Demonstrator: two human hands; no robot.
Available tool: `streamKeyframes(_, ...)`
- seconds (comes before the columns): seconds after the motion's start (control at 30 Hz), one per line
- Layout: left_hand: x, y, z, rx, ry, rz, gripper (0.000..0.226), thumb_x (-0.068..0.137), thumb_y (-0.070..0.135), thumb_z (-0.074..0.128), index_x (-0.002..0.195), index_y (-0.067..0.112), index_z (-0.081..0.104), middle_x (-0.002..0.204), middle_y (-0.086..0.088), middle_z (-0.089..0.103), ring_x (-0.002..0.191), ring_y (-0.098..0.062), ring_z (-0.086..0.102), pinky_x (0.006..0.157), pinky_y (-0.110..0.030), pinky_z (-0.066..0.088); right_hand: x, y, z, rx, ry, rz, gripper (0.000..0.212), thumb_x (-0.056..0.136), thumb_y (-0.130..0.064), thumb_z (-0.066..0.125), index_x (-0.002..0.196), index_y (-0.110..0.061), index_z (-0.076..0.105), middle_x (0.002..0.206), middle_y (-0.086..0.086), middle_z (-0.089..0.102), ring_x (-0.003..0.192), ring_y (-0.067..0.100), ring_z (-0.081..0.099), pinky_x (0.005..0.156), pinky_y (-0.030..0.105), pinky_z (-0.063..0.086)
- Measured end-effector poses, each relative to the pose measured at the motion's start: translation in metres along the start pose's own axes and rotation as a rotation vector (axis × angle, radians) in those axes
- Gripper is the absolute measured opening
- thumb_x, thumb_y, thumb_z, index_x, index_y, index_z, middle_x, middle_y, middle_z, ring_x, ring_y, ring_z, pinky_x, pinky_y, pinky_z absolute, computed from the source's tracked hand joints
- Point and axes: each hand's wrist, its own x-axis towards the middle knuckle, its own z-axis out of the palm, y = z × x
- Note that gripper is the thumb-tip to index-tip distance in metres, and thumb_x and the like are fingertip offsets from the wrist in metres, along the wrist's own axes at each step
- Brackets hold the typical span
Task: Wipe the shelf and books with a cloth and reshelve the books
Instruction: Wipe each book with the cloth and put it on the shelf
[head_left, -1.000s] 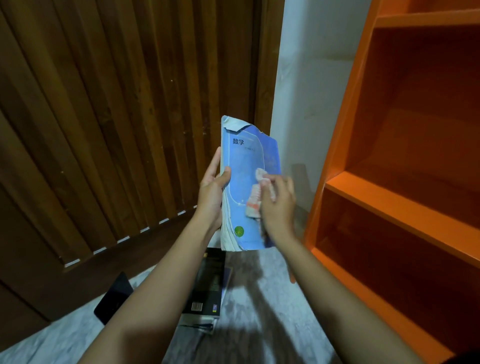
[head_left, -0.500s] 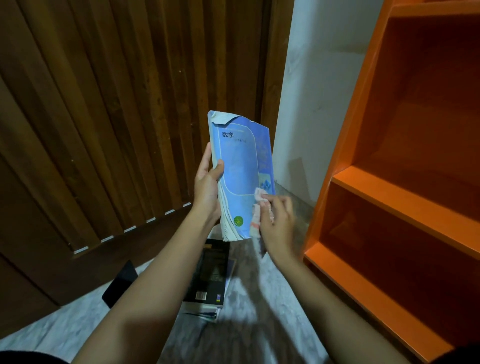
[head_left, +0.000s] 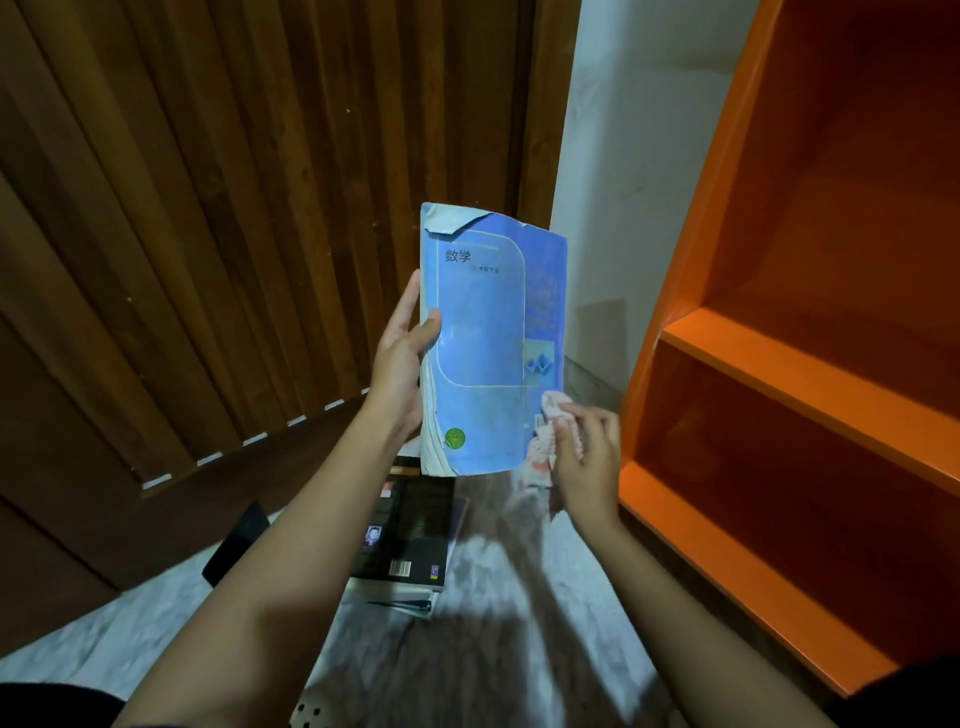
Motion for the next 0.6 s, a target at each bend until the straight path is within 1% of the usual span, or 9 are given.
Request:
streamKeyframes(0.07,-0.001,-0.001,-0.001,0.004,-0.031,-0.014,0.053,0.096,0.009,0.048,0.142,0.034,0.036,0.127,0.0,0.062,0.107,-0.028,0.065,0.081,-0.045,0.057,0.009,0.0,-0.006,0.047,0.043,0.059,0.038,0.088,-0.041,0.046,0.107,-0.013,0.064,0.106,0.003,0.048,0.097,0.013,0.051,0.082,0.013,0.037)
streamKeyframes(0.13,-0.003,-0.002,-0.002,0.007,-0.073,-0.02,0.052,0.097,0.01,0.047,0.142,0.034,0.035,0.13,-0.001,0.06,0.109,-0.028,0.064,0.083,-0.046,0.056,0.017,0.005,-0.011,0.113,0.061,0.131,0.034,0.087,-0.036,0.049,0.11,-0.014,0.062,0.11,0.004,0.05,0.102,0.014,0.051,0.085,0.008,0.036)
streamKeyframes(0.17,-0.003,-0.003,-0.002,0.009,-0.089,-0.02,0.052,0.097,0.01,0.046,0.141,0.034,0.035,0.131,-0.001,0.06,0.11,-0.028,0.063,0.083,-0.045,0.056,0.021,0.006,-0.012,0.167,0.046,0.163,0.033,0.086,-0.037,0.051,0.111,-0.018,0.061,0.115,0.003,0.053,0.107,0.015,0.053,0.089,0.009,0.037)
streamKeyframes(0.23,-0.003,-0.003,-0.002,0.003,-0.103,-0.024,0.051,0.097,0.009,0.046,0.141,0.035,0.036,0.131,-0.002,0.059,0.11,-0.028,0.063,0.081,-0.044,0.057,0.024,0.009,-0.014,0.305,-0.029,0.212,0.037,0.084,-0.045,0.056,0.117,-0.026,0.057,0.125,-0.001,0.056,0.118,0.016,0.053,0.098,0.027,0.042)
streamKeyframes(0.27,-0.002,-0.003,-0.002,-0.002,-0.108,-0.026,0.051,0.097,0.009,0.046,0.14,0.035,0.036,0.131,-0.001,0.059,0.11,-0.028,0.063,0.081,-0.044,0.057,0.024,0.01,-0.015,0.362,-0.076,0.233,0.043,0.084,-0.045,0.058,0.122,-0.027,0.054,0.13,-0.002,0.055,0.12,0.015,0.053,0.099,0.033,0.044)
streamKeyframes(0.3,-0.002,-0.003,-0.003,-0.007,-0.11,-0.031,0.052,0.097,0.009,0.047,0.14,0.035,0.037,0.131,-0.001,0.06,0.11,-0.028,0.063,0.082,-0.044,0.057,0.023,0.011,-0.016,0.405,-0.116,0.249,0.045,0.086,-0.041,0.06,0.127,-0.025,0.051,0.133,-0.003,0.054,0.121,0.012,0.053,0.098,0.034,0.046)
streamKeyframes(0.4,-0.001,-0.001,-0.006,-0.003,-0.105,-0.04,0.054,0.096,0.009,0.049,0.141,0.036,0.035,0.13,-0.001,0.06,0.11,-0.029,0.063,0.08,-0.044,0.057,0.018,0.008,-0.017,0.498,-0.196,0.28,0.05,0.087,-0.023,0.065,0.133,-0.023,0.046,0.137,-0.002,0.052,0.118,0.005,0.055,0.094,0.029,0.049)
streamKeyframes(0.5,-0.002,0.002,-0.012,-0.005,-0.079,-0.049,0.054,0.096,0.01,0.049,0.141,0.036,0.036,0.128,-0.002,0.061,0.108,-0.029,0.064,0.076,-0.042,0.058,0.013,0.003,-0.017,0.614,-0.251,0.344,0.06,0.075,-0.016,0.074,0.128,-0.029,0.049,0.133,-0.002,0.056,0.119,0.017,0.056,0.095,0.037,0.05)
streamKeyframes(0.6,-0.001,0.004,-0.025,0.044,-0.065,-0.062,0.055,0.096,0.011,0.05,0.142,0.036,0.034,0.129,-0.001,0.06,0.109,-0.029,0.064,0.078,-0.044,0.058,0.009,-0.003,-0.02,0.793,-0.299,0.404,0.065,0.073,-0.003,0.071,0.131,-0.024,0.049,0.126,0.002,0.062,0.111,0.021,0.062,0.083,0.033,0.055)
